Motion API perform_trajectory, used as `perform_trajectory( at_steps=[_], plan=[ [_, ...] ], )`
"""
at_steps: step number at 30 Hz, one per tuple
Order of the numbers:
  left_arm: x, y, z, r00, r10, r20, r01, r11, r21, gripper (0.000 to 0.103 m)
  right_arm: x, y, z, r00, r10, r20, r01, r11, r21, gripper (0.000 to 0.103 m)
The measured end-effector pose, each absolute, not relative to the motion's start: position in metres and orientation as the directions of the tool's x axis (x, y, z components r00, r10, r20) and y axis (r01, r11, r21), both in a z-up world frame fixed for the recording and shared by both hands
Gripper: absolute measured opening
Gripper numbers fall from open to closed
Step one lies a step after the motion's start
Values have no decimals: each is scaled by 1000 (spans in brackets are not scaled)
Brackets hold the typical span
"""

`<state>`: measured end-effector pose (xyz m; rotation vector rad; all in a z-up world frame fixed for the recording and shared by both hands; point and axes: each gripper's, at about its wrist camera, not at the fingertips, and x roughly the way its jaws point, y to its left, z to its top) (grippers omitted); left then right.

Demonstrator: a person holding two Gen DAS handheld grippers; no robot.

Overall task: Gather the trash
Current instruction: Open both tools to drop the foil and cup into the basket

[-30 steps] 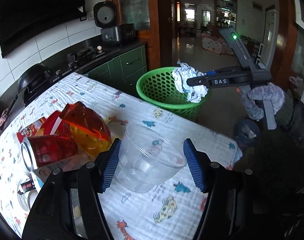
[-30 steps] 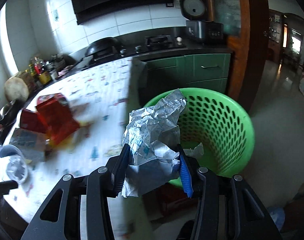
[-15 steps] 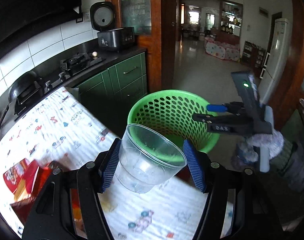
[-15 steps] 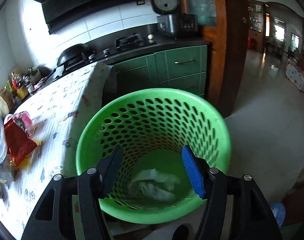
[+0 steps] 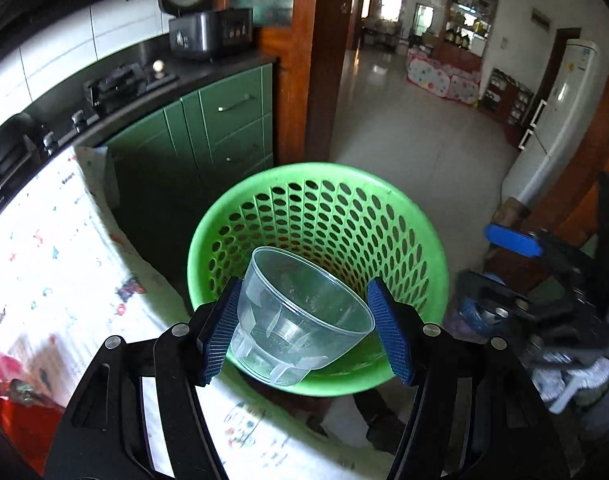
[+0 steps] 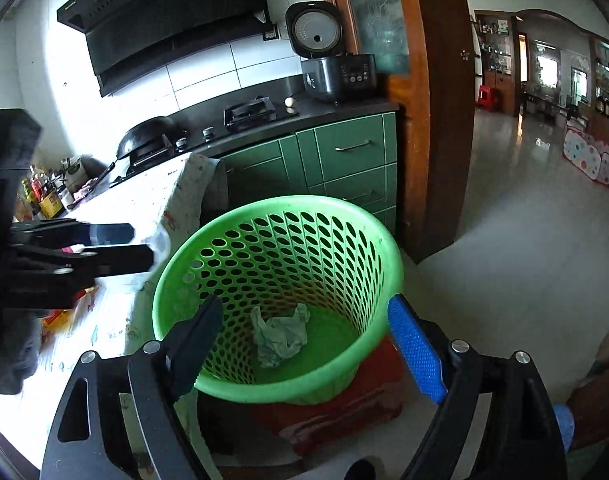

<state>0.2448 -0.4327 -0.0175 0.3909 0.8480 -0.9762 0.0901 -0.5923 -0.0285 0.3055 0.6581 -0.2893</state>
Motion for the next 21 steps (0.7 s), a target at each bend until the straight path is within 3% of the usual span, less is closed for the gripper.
perform_trajectory(
  at_steps=[3, 7, 21],
  plan=[
    [249, -443, -27, 270, -548, -792, 835, 543, -91, 66, 86, -590, -31, 751, -164, -640, 354, 918, 181, 82],
    [252, -448, -31, 274, -549, -790, 828, 552, -96, 77, 81, -585, -34, 746, -157, -647, 349, 920, 179, 82],
    [220, -370, 12, 377, -580, -722, 784, 615, -85, 77, 66, -523, -9, 776, -98, -624, 279, 939, 200, 85]
  ],
)
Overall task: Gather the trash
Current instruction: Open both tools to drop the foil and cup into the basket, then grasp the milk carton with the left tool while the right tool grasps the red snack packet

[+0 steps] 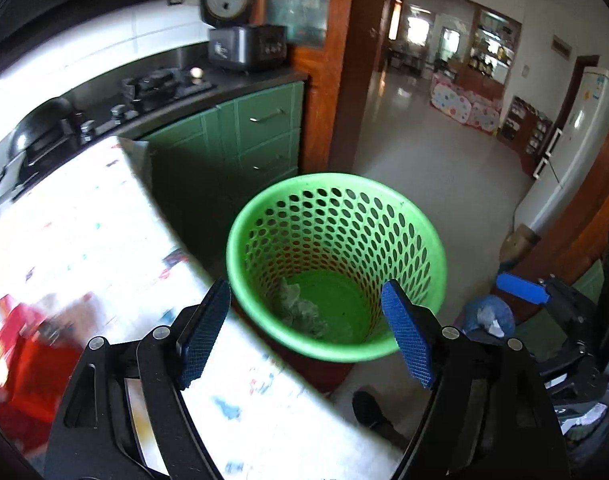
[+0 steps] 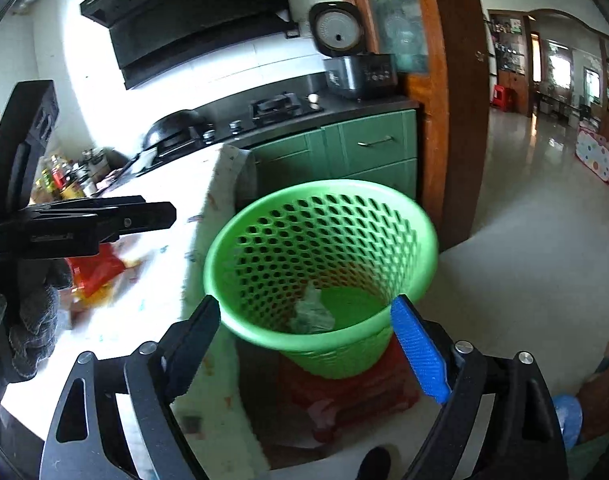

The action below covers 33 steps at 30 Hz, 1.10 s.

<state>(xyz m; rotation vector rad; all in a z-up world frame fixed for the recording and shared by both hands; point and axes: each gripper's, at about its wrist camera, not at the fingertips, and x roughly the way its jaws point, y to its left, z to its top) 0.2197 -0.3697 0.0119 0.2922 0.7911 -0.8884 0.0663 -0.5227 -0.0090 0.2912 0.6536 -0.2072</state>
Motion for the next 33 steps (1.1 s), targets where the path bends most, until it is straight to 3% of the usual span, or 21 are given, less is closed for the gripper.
perform_trajectory(
  at_steps=[15, 19, 27, 33],
  plan=[
    [177, -183, 42, 563, -524, -639, 654, 756, -44, 78, 77, -407, 17, 804, 71, -590, 70, 975, 213, 87],
    [173, -140, 42, 617, -479, -624, 620, 785, 10, 83, 82, -386, 22, 803, 97, -588, 32, 978, 206, 88],
    [186, -94, 23, 604, -442, -663, 653, 751, 95, 92, 102, -361, 24, 791, 131, -598, -11, 980, 199, 88],
    [211, -87, 9, 544, -452, -707, 687, 724, 65, 92, 117, -356, 20, 778, 152, -609, -25, 977, 212, 88]
  ],
)
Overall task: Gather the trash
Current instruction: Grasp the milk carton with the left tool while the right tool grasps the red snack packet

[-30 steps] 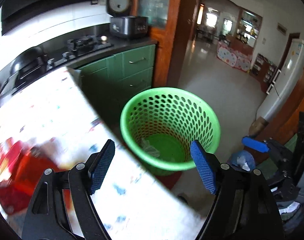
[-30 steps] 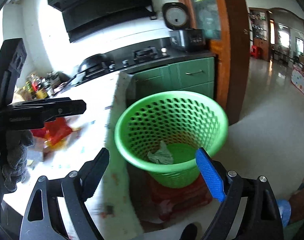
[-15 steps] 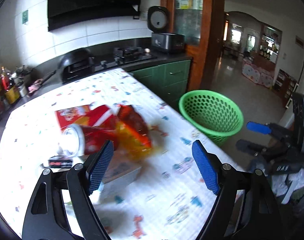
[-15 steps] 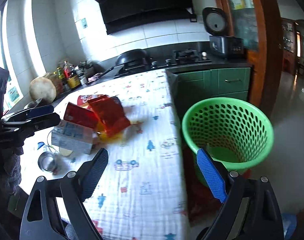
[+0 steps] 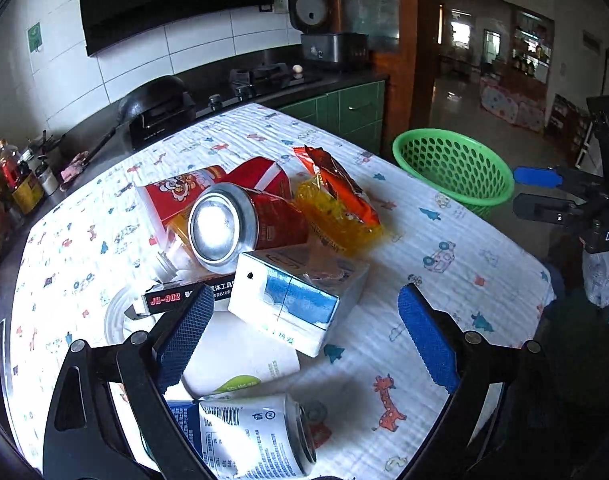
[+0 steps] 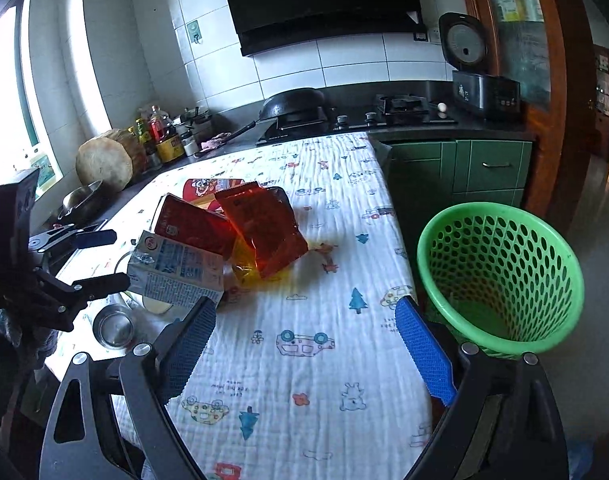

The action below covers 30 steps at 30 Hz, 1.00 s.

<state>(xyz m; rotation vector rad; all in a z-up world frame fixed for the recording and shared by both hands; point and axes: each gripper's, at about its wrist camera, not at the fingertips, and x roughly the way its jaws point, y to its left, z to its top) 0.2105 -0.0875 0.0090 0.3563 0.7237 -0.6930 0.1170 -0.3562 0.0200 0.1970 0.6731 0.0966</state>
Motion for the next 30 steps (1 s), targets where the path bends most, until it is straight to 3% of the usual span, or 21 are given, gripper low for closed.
perform_trajectory(
  at_steps=[24, 30],
  plan=[
    [238, -102, -18, 415, -468, -780, 766, 643, 22, 91, 174, -334, 5, 728, 195, -658, -77, 976, 204, 88],
    [239, -104, -18, 412, -470, -780, 770, 637, 23, 79, 186, -334, 0, 710, 210, -672, -89, 974, 210, 88]
  ],
)
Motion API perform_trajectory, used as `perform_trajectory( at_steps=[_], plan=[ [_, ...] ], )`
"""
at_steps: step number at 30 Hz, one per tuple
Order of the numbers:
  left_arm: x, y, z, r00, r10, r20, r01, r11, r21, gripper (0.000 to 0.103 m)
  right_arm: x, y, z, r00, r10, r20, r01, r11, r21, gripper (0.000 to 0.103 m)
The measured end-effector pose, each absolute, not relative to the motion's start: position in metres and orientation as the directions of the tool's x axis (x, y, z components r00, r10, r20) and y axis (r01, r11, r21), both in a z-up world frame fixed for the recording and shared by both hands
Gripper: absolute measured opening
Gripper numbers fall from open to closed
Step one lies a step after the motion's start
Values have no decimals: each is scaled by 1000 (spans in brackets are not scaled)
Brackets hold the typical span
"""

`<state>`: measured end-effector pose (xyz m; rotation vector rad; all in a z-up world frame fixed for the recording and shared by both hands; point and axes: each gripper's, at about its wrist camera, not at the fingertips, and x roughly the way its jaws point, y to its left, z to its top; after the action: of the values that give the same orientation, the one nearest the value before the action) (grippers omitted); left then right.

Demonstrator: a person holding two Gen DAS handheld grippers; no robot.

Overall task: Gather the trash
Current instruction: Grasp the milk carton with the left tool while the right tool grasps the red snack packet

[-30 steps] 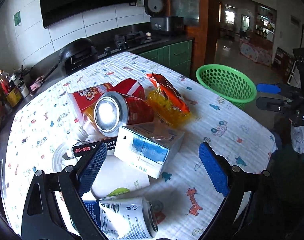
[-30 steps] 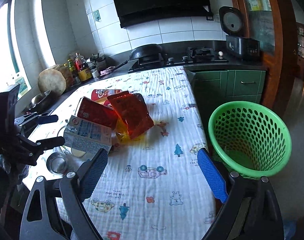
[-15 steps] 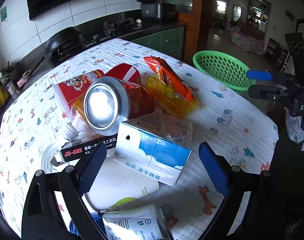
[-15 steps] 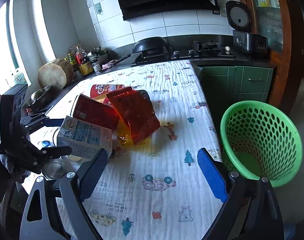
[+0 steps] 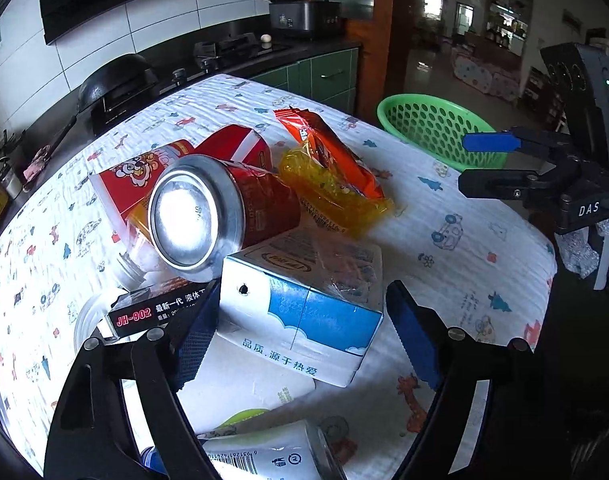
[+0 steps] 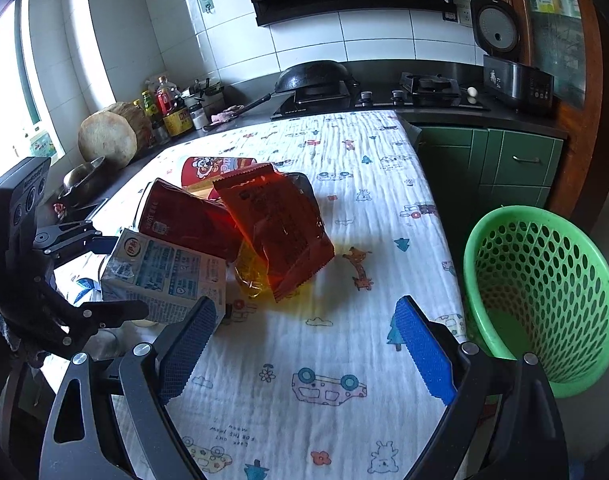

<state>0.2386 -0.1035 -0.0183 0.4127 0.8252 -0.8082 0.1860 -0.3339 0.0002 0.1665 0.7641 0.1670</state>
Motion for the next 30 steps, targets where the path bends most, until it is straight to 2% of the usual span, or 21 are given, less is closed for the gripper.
perform_trajectory(
  at_steps=[1, 13, 22, 25, 30],
  plan=[
    [239, -103, -18, 416, -468, -780, 768, 639, 27, 76, 189, -334, 0, 707, 213, -674, -91, 973, 212, 88],
    [230, -99, -10, 435, -482, -760, 760, 650, 22, 71, 236, -319, -7, 675, 271, -686, -162, 962, 220, 88],
    [231, -90, -8, 437, -493, -752, 749, 662, 2, 70, 282, -309, -19, 646, 291, -706, -210, 957, 202, 84],
    [231, -89, -7, 439, -492, -752, 749, 663, 4, 70, 293, -308, -25, 627, 303, -717, -218, 953, 212, 80],
    [230, -91, -7, 442, -491, -751, 747, 665, 6, 70, 297, -310, -32, 605, 343, -719, -225, 939, 258, 65]
  ],
)
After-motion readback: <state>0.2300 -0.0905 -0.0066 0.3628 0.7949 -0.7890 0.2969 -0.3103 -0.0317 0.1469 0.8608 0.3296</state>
